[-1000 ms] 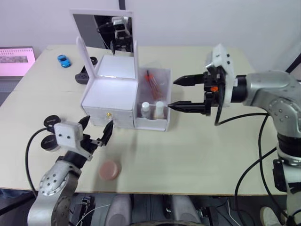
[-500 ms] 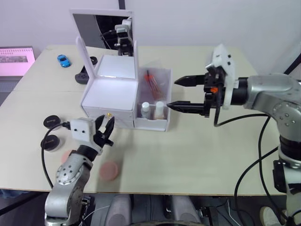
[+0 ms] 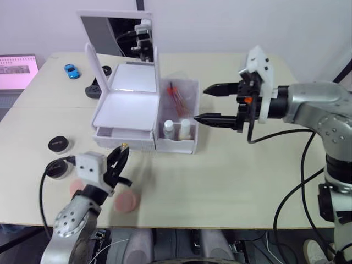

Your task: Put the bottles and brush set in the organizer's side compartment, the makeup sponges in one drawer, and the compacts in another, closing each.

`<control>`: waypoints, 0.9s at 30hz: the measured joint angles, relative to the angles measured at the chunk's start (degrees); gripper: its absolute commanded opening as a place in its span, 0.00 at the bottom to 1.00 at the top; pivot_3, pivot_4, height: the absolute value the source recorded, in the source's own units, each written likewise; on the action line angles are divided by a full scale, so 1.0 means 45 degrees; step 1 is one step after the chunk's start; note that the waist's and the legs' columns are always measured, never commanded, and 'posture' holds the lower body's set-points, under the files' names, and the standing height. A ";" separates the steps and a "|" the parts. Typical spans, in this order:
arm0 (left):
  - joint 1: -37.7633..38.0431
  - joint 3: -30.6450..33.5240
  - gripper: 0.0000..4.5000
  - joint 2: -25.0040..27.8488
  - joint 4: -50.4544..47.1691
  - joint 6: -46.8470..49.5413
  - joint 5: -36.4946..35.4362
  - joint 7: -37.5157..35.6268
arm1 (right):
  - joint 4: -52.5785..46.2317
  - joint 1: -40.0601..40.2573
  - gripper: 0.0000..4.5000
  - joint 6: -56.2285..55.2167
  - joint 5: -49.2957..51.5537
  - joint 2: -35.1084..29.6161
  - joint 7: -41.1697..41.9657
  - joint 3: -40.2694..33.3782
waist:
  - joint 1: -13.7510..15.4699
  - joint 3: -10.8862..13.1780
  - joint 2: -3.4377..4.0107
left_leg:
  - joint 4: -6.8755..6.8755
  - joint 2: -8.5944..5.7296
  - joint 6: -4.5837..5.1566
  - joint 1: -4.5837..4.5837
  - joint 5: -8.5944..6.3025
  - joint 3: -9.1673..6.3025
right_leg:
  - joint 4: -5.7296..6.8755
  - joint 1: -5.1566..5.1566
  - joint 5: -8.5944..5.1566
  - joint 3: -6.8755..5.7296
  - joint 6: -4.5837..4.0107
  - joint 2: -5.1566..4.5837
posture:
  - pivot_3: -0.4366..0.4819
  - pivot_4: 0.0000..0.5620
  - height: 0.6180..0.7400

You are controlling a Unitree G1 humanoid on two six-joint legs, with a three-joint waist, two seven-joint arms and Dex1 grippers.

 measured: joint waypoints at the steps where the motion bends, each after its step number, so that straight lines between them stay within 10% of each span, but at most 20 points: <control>1: 0.0435 0.0151 0.06 0.0081 -0.0216 -0.0071 -0.0099 -0.0149 | -0.0001 0.0004 1.00 -0.0075 -0.0001 0.0002 0.0069 0.0103 | -0.0017 0.0000 0.0000 | 0.0002 0.0000 -0.0001 -0.0005 0.0000 0.0001 | 0.0000 -0.0006 -0.0001 0.0001 0.0002 -0.0001 | 0.48 0.27 0.87; 27: 0.3501 0.1035 0.06 0.0064 -0.1023 -0.1387 -0.1223 -0.1219 | 0.0301 0.0225 1.00 -0.0547 -0.0428 0.0390 0.0472 0.0281 | -0.0061 0.0003 0.0002 | -0.0002 0.0002 -0.0003 -0.0055 -0.0005 0.0017 | -0.0007 -0.0077 -0.0037 0.0010 0.0052 -0.0009 | 0.48 0.27 0.87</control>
